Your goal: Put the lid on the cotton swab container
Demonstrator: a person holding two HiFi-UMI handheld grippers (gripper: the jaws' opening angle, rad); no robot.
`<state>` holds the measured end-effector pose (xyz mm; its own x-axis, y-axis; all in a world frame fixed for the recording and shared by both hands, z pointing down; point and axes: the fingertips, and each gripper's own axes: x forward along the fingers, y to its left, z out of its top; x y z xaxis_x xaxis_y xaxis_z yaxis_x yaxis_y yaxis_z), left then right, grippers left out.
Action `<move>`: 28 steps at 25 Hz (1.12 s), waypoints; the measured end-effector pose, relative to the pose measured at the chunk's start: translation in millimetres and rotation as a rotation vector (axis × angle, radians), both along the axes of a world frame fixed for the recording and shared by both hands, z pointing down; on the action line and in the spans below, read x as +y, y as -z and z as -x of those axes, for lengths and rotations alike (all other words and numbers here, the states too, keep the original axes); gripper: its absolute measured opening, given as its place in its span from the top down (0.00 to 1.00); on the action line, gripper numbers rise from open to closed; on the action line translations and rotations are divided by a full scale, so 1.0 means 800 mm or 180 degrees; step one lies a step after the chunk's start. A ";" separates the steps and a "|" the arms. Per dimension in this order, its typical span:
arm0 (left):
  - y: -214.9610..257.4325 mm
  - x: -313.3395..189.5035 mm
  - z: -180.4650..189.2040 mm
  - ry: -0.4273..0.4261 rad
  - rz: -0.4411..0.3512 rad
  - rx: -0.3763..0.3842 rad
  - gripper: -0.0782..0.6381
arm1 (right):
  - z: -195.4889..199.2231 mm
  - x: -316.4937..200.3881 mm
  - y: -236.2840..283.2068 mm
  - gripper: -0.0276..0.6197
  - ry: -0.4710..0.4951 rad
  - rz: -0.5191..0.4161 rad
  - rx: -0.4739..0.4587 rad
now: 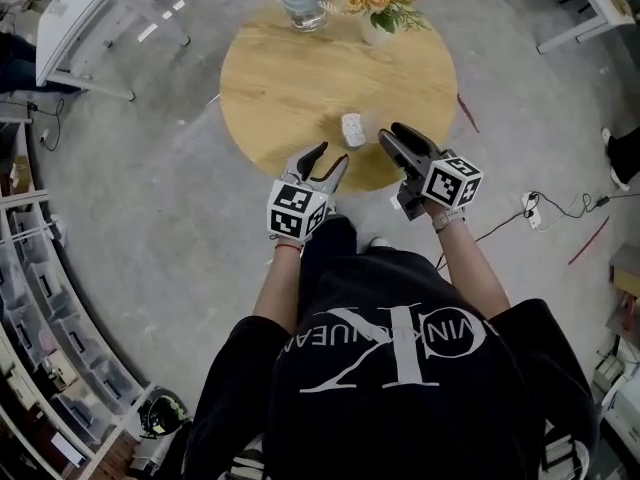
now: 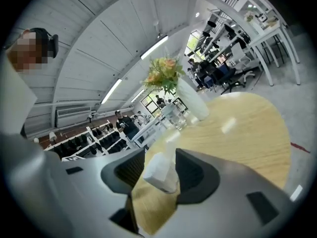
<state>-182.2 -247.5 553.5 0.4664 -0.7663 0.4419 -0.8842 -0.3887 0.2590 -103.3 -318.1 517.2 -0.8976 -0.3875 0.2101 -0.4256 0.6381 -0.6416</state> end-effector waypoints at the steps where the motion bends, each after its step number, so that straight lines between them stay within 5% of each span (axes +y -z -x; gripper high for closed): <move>1: -0.005 -0.006 -0.005 -0.0073 0.0022 0.0003 0.64 | 0.004 -0.003 -0.002 0.71 -0.0013 0.0032 -0.0011; 12: -0.026 -0.034 -0.031 -0.0379 0.0011 -0.0097 0.64 | 0.025 0.000 0.014 0.71 -0.0039 0.0074 -0.0208; 28: -0.034 -0.029 -0.034 -0.0478 0.0035 -0.0148 0.64 | 0.078 0.023 0.002 0.81 0.0342 0.0097 0.0017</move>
<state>-155.2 -270.4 581.1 0.5542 -0.6846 0.4735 -0.8275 -0.5148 0.2242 -165.7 -299.3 515.5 -0.9325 -0.2824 0.2252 -0.3593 0.6606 -0.6592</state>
